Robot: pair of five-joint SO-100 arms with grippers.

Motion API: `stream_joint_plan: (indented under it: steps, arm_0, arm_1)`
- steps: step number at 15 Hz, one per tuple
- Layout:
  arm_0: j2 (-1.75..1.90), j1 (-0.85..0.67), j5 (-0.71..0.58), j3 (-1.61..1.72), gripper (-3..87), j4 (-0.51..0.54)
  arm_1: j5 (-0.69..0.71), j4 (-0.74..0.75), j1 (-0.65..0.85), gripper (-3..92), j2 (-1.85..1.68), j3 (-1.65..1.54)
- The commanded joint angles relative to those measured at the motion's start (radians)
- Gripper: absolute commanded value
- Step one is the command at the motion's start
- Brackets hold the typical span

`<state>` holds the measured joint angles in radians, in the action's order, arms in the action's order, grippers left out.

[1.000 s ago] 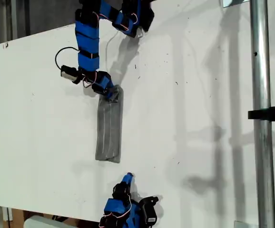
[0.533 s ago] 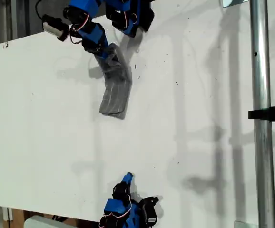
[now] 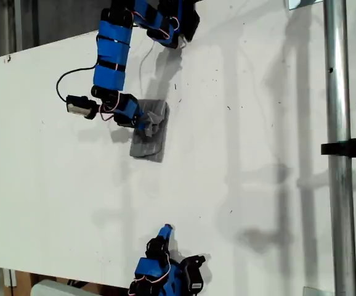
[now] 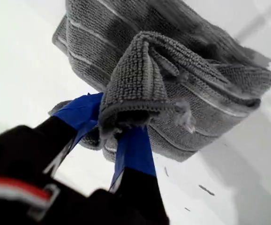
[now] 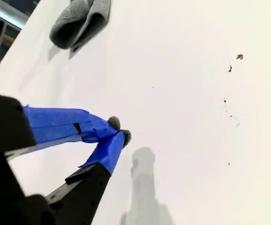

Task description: Grasp corners of a towel and fold twice.

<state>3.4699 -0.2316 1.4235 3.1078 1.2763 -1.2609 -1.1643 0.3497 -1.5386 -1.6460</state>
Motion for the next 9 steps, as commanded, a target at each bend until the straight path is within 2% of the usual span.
stream_joint_plan:
  steps: [1,3,4,5,7,9]
  arm_0:
    - [0.008,-0.008,0.003,0.011,-2.6,0.002]
    - [0.008,-0.006,0.005,0.011,-2.6,0.002]
    - [0.008,-0.008,0.005,0.011,-2.6,0.000]
    - [0.008,-0.011,-0.003,0.011,-2.6,-0.003]
    - [0.008,-0.009,-0.005,0.011,-2.6,-0.005]
    - [0.008,-0.009,0.009,0.011,-2.6,0.002]
  arm_1:
    - [0.054,0.049,0.000,3.1,-0.003,0.074]
    - [0.120,-0.003,0.031,24.8,-0.017,0.236]
    - [0.198,0.060,0.054,36.0,-0.061,0.284]
    - [0.318,0.164,0.069,85.4,-0.117,0.314]
    - [0.354,0.175,0.112,78.7,-0.235,0.341]
    - [0.354,0.173,0.146,78.7,-0.411,0.175]
